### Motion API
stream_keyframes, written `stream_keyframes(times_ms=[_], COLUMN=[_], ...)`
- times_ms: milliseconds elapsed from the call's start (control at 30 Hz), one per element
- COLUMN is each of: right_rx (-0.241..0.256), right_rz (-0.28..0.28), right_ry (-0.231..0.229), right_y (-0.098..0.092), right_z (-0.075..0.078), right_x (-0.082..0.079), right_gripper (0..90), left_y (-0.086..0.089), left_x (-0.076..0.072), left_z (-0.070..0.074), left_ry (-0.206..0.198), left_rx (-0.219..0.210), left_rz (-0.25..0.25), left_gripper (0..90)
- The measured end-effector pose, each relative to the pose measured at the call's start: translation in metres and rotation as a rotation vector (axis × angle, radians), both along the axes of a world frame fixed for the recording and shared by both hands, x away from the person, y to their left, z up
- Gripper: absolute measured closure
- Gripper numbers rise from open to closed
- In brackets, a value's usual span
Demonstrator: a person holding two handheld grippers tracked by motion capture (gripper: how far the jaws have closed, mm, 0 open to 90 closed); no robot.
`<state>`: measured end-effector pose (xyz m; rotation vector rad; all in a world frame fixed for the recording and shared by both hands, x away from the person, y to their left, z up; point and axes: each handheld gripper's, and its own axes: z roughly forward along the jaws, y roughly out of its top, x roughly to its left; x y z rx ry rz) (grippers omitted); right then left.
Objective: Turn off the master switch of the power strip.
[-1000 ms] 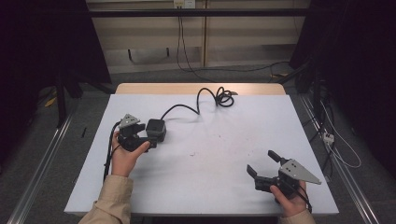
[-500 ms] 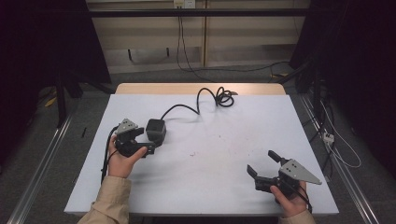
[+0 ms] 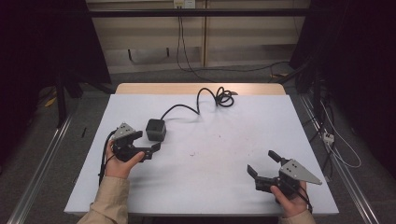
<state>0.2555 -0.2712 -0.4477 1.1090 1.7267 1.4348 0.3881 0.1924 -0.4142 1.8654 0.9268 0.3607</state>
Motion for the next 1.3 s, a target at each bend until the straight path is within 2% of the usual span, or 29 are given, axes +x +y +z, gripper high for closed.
stream_keyframes(times_ms=[167, 400, 633, 900, 1300], right_rx=[-0.002, 0.001, 0.000, 0.004, 0.001], right_rz=[0.002, -0.002, 0.000, -0.004, -0.003], right_ry=[-0.001, -0.003, -0.004, -0.002, -0.001], right_y=[0.000, -0.001, 0.000, -0.001, -0.001], right_z=[0.000, 0.000, 0.000, 0.000, 0.000], right_x=[0.000, 0.000, 0.000, 0.000, -0.001], right_gripper=[4.7, 4.6, 4.7, 4.7, 4.6], left_y=[0.006, 0.013, 0.015, 0.023, 0.033], left_x=[-0.004, -0.012, -0.017, -0.020, -0.024], left_z=[-0.003, -0.003, -0.005, -0.006, -0.009], left_ry=[0.004, -0.005, -0.005, -0.016, -0.008], left_rx=[-0.016, -0.011, 0.000, -0.009, -0.005], left_rz=[0.006, 0.002, -0.024, -0.015, -0.008], left_gripper=[7.8, 7.8, 7.8, 7.8, 7.5])
